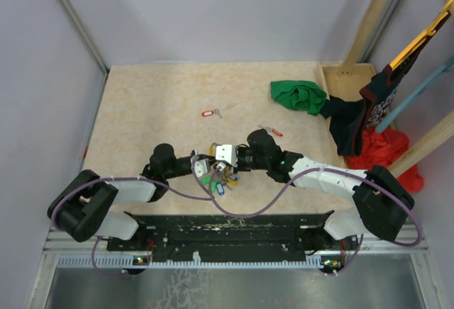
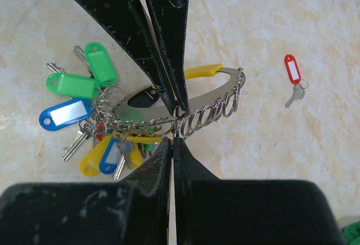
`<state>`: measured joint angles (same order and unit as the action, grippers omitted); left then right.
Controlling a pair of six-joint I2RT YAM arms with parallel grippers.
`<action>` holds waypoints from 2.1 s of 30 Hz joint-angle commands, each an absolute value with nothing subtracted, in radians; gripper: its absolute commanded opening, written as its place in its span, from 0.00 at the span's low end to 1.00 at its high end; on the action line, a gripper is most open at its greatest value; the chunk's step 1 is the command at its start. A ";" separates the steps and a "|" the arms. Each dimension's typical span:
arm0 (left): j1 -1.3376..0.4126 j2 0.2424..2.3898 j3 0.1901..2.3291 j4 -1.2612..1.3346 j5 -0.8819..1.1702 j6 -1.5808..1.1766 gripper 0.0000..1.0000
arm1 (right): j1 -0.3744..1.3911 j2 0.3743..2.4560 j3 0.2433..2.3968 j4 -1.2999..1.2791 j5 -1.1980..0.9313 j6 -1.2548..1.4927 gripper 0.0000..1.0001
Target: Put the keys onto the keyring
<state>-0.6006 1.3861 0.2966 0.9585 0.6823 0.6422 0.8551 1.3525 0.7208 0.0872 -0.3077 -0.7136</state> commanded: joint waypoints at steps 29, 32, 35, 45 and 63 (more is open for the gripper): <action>-0.628 1.357 0.248 1.221 0.599 0.472 0.00 | 0.809 1.371 0.676 0.380 -0.532 -0.601 0.00; -0.622 1.366 0.239 1.271 0.593 0.423 0.00 | 0.793 1.392 0.666 0.413 -0.559 -0.582 0.00; -0.613 1.378 0.227 1.335 0.587 0.364 0.00 | 0.778 1.410 0.655 0.455 -0.592 -0.558 0.00; -0.595 1.406 0.219 1.412 0.517 0.250 0.00 | 0.767 1.442 0.640 0.547 -0.644 -0.518 0.00; -0.594 1.463 0.188 1.524 0.491 0.219 0.00 | 0.766 1.351 0.611 0.546 -0.583 -0.483 0.13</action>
